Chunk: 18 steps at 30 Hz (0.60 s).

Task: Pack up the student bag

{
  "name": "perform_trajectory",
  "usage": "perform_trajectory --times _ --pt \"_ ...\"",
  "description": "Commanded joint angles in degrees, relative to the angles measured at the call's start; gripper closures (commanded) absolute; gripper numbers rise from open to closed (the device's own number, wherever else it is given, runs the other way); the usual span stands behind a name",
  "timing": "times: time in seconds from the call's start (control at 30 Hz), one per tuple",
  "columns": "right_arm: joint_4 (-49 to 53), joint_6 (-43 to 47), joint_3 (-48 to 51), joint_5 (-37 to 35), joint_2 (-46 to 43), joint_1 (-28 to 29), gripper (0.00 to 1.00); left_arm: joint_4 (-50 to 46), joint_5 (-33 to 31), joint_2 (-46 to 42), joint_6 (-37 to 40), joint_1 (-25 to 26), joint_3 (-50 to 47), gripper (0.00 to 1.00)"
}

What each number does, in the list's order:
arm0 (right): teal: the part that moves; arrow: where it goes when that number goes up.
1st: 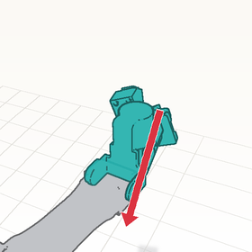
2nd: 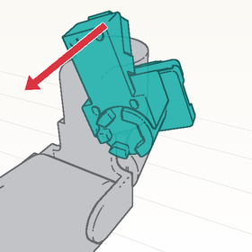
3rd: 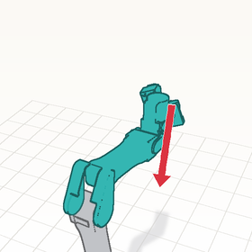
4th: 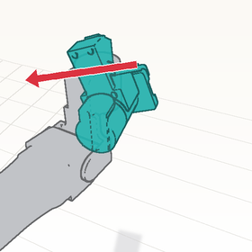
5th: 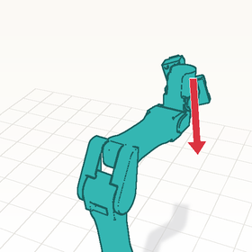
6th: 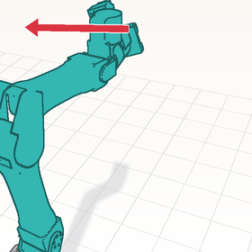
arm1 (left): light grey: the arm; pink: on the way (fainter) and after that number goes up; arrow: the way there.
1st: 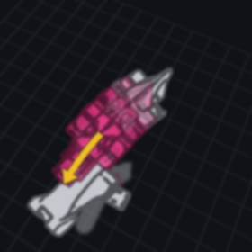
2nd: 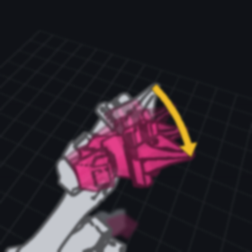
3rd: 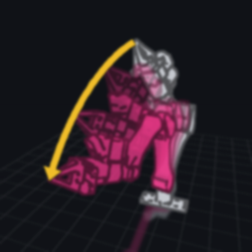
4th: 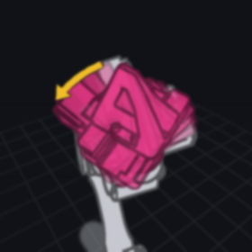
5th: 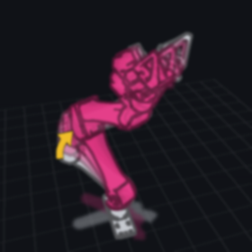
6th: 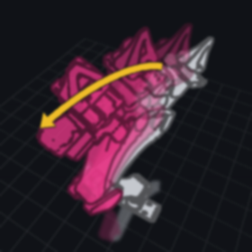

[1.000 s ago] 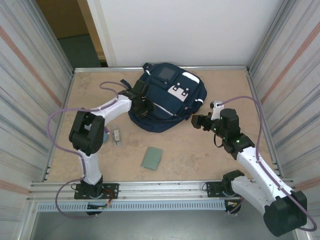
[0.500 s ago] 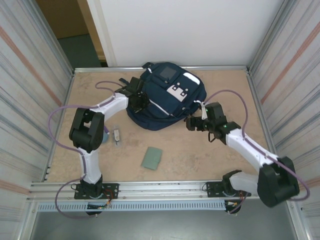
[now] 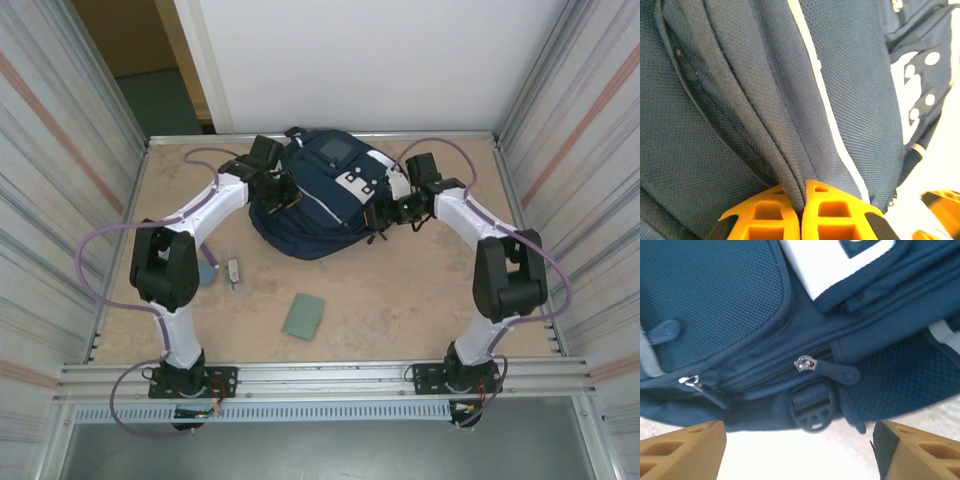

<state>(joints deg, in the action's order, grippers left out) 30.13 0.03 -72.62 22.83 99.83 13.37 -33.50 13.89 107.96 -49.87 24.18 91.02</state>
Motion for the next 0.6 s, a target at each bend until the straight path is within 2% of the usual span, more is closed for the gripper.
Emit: perform_trajectory --times 0.0,0.23,0.43,0.57 --pt "4.9 7.3 -4.2 3.8 4.6 -0.3 0.24 -0.3 5.5 -4.4 -0.2 0.1 4.1 1.00" --pt "12.8 14.7 -14.3 6.2 13.1 -1.7 0.24 -0.3 6.5 -4.5 0.0 -0.2 3.7 1.00" --pt "19.6 19.3 -20.3 4.8 19.3 -1.2 0.26 0.3 7.8 -4.9 -0.2 -0.8 2.3 1.00" --pt "22.0 21.0 -20.5 4.8 20.3 -1.1 0.37 1.0 8.1 -5.0 -0.3 -1.4 1.9 1.00"
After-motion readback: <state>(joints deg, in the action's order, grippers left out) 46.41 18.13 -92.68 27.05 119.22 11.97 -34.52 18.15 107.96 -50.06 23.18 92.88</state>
